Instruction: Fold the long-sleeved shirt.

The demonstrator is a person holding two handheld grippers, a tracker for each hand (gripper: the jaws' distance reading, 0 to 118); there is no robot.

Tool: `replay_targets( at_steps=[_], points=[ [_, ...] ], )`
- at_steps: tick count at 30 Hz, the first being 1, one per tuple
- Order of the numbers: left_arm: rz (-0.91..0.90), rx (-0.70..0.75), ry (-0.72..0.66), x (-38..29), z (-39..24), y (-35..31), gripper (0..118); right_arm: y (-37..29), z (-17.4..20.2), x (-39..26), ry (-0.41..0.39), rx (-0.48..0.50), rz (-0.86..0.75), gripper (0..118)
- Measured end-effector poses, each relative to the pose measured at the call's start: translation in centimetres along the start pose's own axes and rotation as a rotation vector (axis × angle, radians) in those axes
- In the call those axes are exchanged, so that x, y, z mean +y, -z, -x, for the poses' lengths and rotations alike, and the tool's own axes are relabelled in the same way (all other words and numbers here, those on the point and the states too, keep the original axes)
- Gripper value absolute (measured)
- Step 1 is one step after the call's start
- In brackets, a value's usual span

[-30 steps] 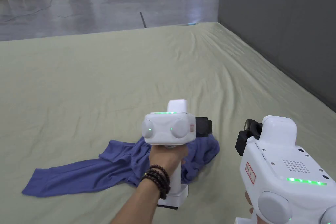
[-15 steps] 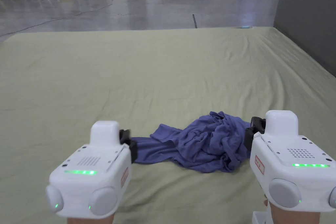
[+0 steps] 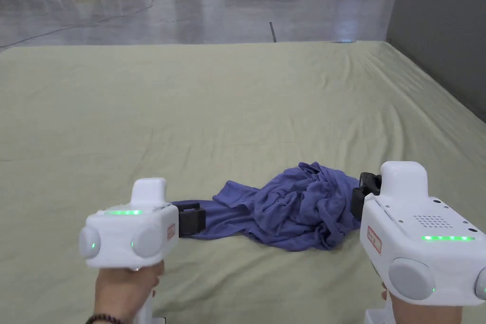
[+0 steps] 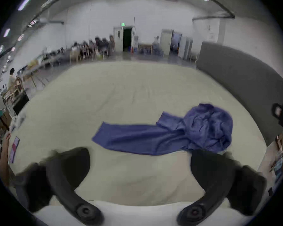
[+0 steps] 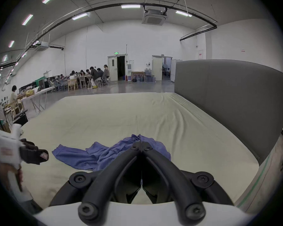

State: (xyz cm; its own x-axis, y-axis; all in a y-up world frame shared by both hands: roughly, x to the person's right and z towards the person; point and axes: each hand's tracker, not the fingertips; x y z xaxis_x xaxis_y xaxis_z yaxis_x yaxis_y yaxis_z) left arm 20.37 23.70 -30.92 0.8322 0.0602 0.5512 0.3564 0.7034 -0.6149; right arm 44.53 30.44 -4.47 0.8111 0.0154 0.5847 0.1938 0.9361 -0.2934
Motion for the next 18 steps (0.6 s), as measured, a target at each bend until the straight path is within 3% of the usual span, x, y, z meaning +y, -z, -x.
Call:
replay_targets(
  at_steps=[9, 11, 12, 13, 14, 15, 16, 18],
  points=[
    [0.343, 0.165, 0.148, 2.0, 2.6, 15.8, 118, 2.9, -0.8, -1.7, -0.003, -0.026, 0.088, 3],
    [0.342, 0.103, 0.057, 1.8, 3.2, 16.4, 112, 3.4, -1.0, -1.9, -0.011, -0.032, 0.107, 3],
    [0.331, 0.111, 0.038, 1.8, 3.1, 15.7, 92, 3.5, -1.1, -2.1, -0.009, -0.034, 0.11, 3],
    [0.31, 0.055, 0.044, 1.8, 2.8, 14.1, 36, 3.7, -1.3, -2.1, -0.004, -0.037, 0.116, 3],
    [0.263, 0.006, 0.065, 1.8, 2.2, 13.0, 16, 3.9, -1.4, -2.2, 0.009, -0.042, 0.126, 3],
    [0.199, 0.019, 0.109, 1.7, 1.1, 12.0, 1, 4.1, -1.6, -2.2, 0.025, -0.043, 0.138, 3],
    [0.193, 0.048, 0.163, 1.7, 0.3, 11.3, 1, 4.3, -1.8, -2.3, 0.037, -0.044, 0.149, 3],
    [0.243, 0.002, 0.138, 1.7, -0.4, 10.3, 1, 4.8, -2.4, -2.0, 0.041, -0.043, 0.17, 3]
  ],
)
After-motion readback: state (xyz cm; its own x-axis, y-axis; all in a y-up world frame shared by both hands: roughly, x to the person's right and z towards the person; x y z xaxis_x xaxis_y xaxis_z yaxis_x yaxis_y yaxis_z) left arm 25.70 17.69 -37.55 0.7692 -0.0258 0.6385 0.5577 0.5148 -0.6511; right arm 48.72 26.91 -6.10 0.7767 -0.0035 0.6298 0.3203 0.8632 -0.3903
